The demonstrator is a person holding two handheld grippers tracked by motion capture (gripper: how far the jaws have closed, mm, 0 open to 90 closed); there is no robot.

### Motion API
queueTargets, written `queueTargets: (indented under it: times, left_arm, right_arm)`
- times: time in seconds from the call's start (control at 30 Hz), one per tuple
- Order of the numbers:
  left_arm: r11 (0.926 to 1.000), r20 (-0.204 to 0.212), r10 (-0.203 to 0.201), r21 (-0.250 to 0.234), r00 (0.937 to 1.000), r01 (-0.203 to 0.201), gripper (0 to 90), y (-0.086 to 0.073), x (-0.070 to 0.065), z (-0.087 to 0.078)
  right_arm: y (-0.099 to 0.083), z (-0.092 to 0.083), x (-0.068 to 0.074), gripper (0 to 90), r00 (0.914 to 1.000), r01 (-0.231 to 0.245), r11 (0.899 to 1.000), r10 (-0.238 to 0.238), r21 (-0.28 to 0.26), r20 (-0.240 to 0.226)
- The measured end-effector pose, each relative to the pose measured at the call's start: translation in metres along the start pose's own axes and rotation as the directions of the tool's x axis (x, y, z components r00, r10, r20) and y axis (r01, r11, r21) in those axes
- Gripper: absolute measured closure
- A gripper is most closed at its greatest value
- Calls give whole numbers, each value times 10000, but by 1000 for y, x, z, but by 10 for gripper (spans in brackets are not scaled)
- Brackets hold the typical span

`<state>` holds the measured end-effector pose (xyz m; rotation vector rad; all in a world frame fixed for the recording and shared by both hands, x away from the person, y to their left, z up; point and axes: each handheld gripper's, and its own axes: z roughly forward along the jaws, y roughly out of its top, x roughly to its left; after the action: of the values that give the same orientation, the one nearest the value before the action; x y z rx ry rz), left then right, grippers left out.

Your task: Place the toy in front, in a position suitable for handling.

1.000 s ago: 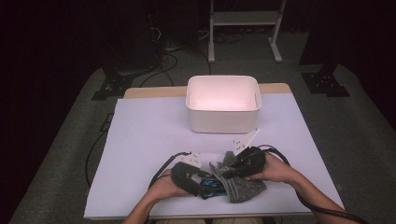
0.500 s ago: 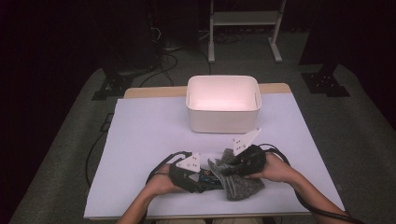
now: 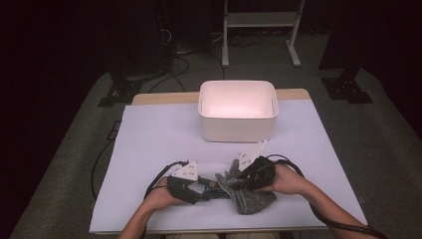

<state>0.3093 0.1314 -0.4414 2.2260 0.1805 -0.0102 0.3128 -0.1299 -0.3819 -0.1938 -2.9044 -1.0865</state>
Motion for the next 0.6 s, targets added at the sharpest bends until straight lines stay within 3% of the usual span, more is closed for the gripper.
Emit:
queueTargets:
  times: [0.33, 0.43, 0.6]
  left_arm:
    - [9996, 283, 163, -255, 9995, -156, 578, -3, 0, 0]
    - [9994, 293, 270, -221, 9992, -263, 579, -1, -1, 1]
    - [9991, 253, 382, -196, 9989, -378, 580, 0, -2, 2]
  right_arm:
    - [-31, -28, -2, 813, 9967, -699, 9975, 703, -105, 417]
    - [-27, -26, -2, 813, 9971, -647, 9978, 651, -123, 401]
    - [-4, -7, -2, 812, 9998, -127, 9999, 128, -106, 178]
